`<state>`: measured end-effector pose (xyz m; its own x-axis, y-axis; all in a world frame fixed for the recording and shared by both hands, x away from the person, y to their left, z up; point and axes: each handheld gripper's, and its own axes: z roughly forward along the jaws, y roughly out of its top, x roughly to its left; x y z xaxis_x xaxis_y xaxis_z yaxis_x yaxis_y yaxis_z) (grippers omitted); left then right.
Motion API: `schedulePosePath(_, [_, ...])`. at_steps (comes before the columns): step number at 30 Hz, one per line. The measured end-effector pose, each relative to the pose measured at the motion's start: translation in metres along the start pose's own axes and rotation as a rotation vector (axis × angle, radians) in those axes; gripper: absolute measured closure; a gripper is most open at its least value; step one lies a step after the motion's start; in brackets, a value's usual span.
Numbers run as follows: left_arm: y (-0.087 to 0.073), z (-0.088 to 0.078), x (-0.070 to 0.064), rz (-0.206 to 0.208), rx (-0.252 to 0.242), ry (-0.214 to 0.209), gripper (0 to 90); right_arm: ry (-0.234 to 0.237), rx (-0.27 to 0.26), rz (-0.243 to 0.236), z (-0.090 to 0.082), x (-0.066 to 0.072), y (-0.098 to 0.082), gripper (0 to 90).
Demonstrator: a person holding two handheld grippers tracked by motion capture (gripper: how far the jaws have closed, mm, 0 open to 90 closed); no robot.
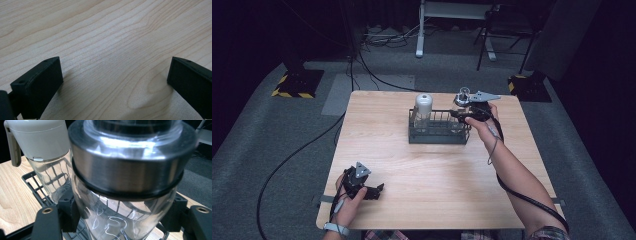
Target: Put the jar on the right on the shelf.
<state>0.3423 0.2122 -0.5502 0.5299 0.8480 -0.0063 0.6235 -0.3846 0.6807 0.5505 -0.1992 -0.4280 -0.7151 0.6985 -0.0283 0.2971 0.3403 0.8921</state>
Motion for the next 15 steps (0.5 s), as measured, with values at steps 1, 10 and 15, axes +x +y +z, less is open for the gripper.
schedulePosePath(1, [0.0,0.0,0.0,0.0,0.0,0.0,0.0,-0.001,0.0,-0.001,0.0002,0.0,-0.0004,31.6])
schedulePosePath(10, [0.0,0.0,0.0,0.0,0.0,0.0,0.0,-0.002,0.005,0.007,0.0029,-0.0008,-0.0043,31.5])
schedulePosePath(15, [0.0,0.0,0.0,0.0,0.0,0.0,0.0,-0.001,0.01,0.008,0.0049,-0.0013,-0.0059,31.5])
